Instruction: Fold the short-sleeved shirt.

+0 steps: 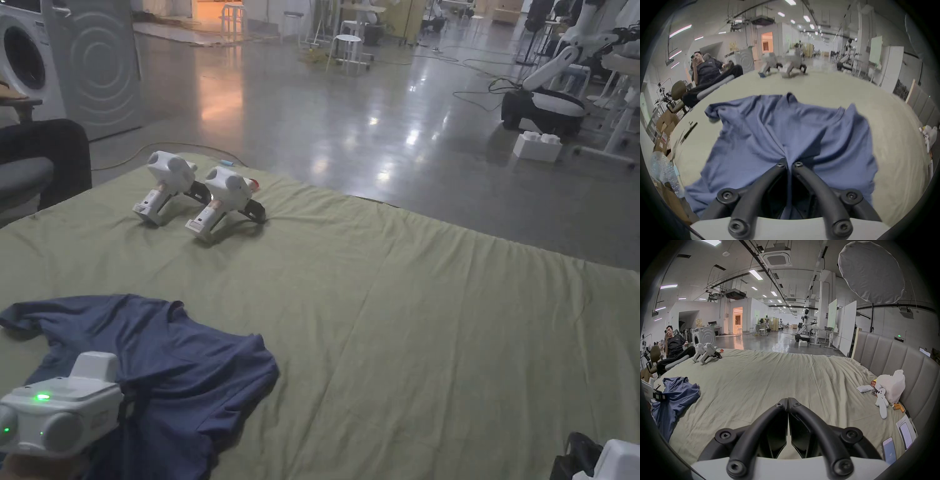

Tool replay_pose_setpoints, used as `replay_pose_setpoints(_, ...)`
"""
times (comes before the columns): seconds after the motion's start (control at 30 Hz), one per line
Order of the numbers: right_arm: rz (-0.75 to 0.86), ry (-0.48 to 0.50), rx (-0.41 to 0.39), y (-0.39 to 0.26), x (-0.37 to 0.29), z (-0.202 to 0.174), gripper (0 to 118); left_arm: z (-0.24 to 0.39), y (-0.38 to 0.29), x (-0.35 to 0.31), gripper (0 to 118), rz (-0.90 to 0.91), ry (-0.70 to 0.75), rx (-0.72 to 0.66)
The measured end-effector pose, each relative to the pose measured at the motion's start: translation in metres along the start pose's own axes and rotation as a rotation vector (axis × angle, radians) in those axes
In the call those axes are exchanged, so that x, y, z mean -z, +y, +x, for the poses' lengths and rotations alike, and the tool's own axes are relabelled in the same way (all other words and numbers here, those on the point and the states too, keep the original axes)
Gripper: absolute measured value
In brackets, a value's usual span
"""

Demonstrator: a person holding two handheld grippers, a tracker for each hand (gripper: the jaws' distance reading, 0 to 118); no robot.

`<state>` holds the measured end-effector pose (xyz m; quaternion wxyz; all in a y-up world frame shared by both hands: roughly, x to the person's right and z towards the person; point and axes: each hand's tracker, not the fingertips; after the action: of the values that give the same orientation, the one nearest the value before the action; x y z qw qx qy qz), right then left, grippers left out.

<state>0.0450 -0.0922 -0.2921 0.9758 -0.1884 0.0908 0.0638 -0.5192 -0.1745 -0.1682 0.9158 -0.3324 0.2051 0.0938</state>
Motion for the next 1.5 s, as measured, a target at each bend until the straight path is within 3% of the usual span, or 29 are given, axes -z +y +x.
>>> replay_pose_setpoints(0.2,0.027,0.007,0.018,0.007,-0.006,0.003,0,0.008,0.046,-0.047,0,0.156,-0.01,0.021)
replay_pose_setpoints(0.43,0.07,0.009,0.042,0.016,-0.019,0.013,0,0.07,0.114,-0.133,0,0.384,-0.11,0.076)
replay_pose_setpoints(0.83,0.156,-0.049,0.099,0.028,-0.058,0.061,0,0.245,0.177,-0.211,0,0.55,-0.491,0.229)
replay_pose_setpoints(1.0,0.174,-0.098,0.112,0.025,-0.073,0.089,0,0.33,0.157,-0.202,0,0.498,-0.657,0.286)
replay_pose_setpoints(1.17,0.169,-0.155,0.132,0.015,-0.083,0.117,0,0.405,0.095,-0.184,0,0.356,-0.739,0.366)
replay_pose_setpoints(1.37,0.126,-0.192,0.142,-0.002,-0.092,0.138,0,0.44,0.007,-0.153,0,0.143,-0.793,0.375)
replay_pose_setpoints(1.4,0.117,-0.194,0.144,-0.005,-0.092,0.139,0,0.443,-0.006,-0.15,5,0.125,-0.791,0.394)
replay_pose_setpoints(1.5,0.093,-0.189,0.143,-0.012,-0.089,0.141,0,0.439,-0.033,-0.149,36,0.106,-0.801,0.395)
